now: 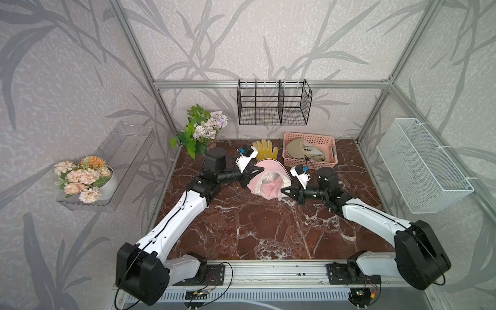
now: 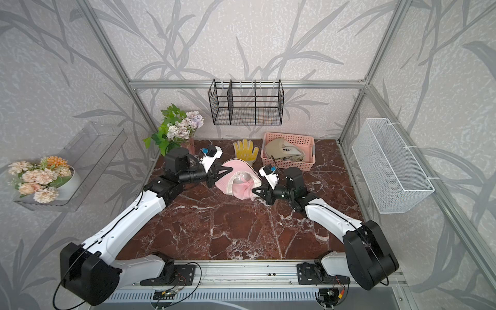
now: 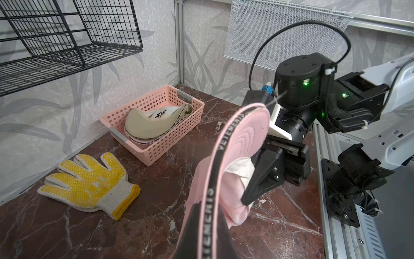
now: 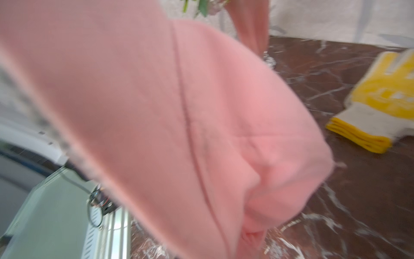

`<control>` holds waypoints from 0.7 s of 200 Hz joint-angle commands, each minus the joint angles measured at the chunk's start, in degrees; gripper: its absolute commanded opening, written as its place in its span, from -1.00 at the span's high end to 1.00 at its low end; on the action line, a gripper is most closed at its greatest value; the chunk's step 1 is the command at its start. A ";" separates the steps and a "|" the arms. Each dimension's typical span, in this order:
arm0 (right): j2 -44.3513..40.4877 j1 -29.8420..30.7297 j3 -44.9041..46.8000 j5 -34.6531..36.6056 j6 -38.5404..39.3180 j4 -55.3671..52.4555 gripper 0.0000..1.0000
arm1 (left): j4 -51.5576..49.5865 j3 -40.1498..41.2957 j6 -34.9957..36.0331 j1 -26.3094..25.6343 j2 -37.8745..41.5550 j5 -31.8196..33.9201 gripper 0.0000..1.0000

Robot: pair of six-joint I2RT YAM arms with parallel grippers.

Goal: Turn the baseball cap inside out
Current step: Turn over the baseball cap.

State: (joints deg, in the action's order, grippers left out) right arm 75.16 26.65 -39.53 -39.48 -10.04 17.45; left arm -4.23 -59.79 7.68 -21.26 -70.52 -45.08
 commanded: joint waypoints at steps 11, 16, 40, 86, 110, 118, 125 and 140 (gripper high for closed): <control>-3.01 3.67 -1.39 33.51 -4.90 -2.69 0.95 | 4.17 -0.09 -3.74 0.16 0.01 -1.84 1.00; -3.04 4.52 -1.63 37.37 -4.75 -3.93 0.95 | 4.01 -0.30 -4.00 0.15 0.02 -2.25 1.00; -1.49 5.38 -4.07 49.78 -7.07 -10.74 0.93 | 1.96 -2.07 -4.71 0.16 -0.12 -5.51 1.00; 5.56 5.27 -9.64 56.33 -13.07 -21.76 0.72 | 2.61 -4.44 -8.41 0.16 0.93 -9.35 1.00; 7.86 5.25 -10.45 54.31 -13.55 -22.36 0.56 | 3.68 -4.98 -10.26 0.16 1.42 -9.10 1.00; 8.51 5.25 -10.73 54.21 -13.72 -22.80 0.48 | 4.32 -4.96 -11.09 0.15 1.50 -8.84 1.00; 9.13 5.25 -11.07 54.25 -13.79 -23.48 0.46 | 4.74 -5.03 -11.80 0.16 1.50 -8.83 1.00; 10.23 5.25 -11.91 54.84 -14.39 -25.33 0.46 | 5.54 -5.14 -12.71 0.16 1.52 -8.59 1.00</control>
State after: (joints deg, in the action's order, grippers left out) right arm 82.30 33.28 -50.94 9.72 -22.28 1.78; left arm -5.63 -60.73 -1.54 -21.08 -71.70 -48.07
